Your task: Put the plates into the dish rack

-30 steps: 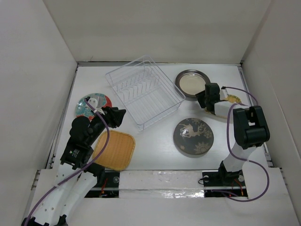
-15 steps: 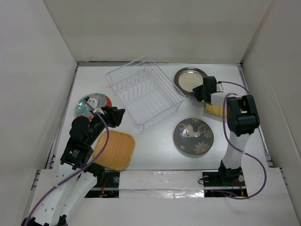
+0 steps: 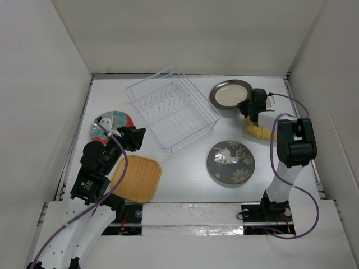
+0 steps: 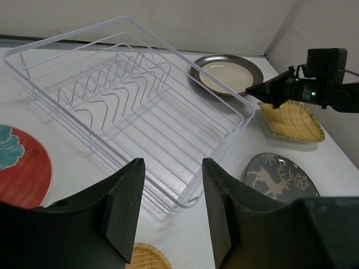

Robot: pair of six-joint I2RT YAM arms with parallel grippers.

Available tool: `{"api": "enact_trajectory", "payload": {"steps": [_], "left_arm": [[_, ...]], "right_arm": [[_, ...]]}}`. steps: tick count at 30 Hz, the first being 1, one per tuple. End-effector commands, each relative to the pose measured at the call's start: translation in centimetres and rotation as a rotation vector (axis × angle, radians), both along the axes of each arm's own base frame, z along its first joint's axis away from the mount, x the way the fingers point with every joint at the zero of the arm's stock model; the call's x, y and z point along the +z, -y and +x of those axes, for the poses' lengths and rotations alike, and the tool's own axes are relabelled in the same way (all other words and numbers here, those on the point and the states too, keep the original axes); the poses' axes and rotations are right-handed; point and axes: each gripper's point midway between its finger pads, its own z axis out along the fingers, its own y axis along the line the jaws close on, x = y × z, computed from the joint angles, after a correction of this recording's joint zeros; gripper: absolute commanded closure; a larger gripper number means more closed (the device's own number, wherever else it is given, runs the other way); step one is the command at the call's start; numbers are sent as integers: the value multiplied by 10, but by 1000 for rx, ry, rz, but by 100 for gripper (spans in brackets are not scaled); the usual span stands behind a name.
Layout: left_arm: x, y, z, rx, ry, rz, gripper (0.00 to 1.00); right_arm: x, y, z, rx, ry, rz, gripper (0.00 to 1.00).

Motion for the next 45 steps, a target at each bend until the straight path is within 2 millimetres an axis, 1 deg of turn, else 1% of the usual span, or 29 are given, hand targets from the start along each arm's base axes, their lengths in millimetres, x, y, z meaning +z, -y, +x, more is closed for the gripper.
{"api": "enact_trajectory", "payload": {"steps": [1,2,3,5,7,8,9,10,12,13,15,16,17,19,20,21,23,24,26,27,28,30,31,34,35,37,40,44,45], "left_arm": [[-2,0,6,12,9,12,58],[-3,0,6,12,6,13,58],[-3,0,7,12,5,14,58],[-6,1,9,12,-7,18,58],[-9,2,11,12,-17,22,58],[-10,2,11,12,-19,25,58],[-11,2,12,12,-25,27,58],[-12,2,13,15,-30,31,58],[-14,2,15,19,-37,33,58],[-16,2,16,22,-44,36,58],[-16,1,17,27,-46,37,58],[-17,0,17,33,-50,39,58],[-17,0,18,34,-49,40,58],[-16,-1,18,39,-45,39,58],[-16,-1,17,37,-45,39,58],[-17,-1,17,39,-45,39,58],[-16,-1,17,39,-42,39,58],[-17,-1,17,37,-43,40,58],[-16,-1,16,34,-40,38,58],[-16,-1,16,34,-40,38,58],[-16,0,16,31,-41,37,58],[-15,0,15,31,-36,36,58],[-13,-1,15,31,-32,35,58],[-12,-1,14,33,-25,32,58],[-11,-1,14,31,-23,31,58],[-10,0,13,25,-19,29,58],[-10,0,13,22,-20,29,58],[-10,-1,12,25,-16,28,58],[-9,-1,12,28,-13,27,58]], "right_arm": [[115,34,11,-70,306,-176,100],[132,42,8,-84,346,-198,100],[164,45,3,-94,413,-222,100],[197,54,-2,-99,477,-302,100],[238,54,-10,-87,557,-344,100],[250,53,-12,-69,577,-382,100],[261,45,-15,-42,605,-391,100],[284,40,-18,-7,655,-424,100],[307,17,-18,75,703,-471,100],[331,-9,-19,160,738,-525,100],[337,-38,-11,257,730,-580,100],[335,-63,-10,337,711,-590,100],[349,-75,-2,367,735,-632,100],[344,-94,5,430,702,-684,100],[369,-111,4,439,747,-694,100],[354,-121,17,464,713,-710,100],[346,-140,23,506,669,-749,100],[353,-149,31,508,686,-758,100],[351,-159,37,527,668,-788,100],[371,-168,34,514,706,-795,100],[353,-173,43,529,659,-811,100],[354,-188,43,551,664,-843,100],[358,-191,42,544,662,-854,100],[343,-207,42,561,632,-907,100],[334,-202,47,543,600,-940,100],[326,-210,46,553,585,-955,100],[316,-209,49,532,548,-987,100],[304,-230,41,543,518,-1056,100],[296,-233,40,553,502,-1073,100]]}}
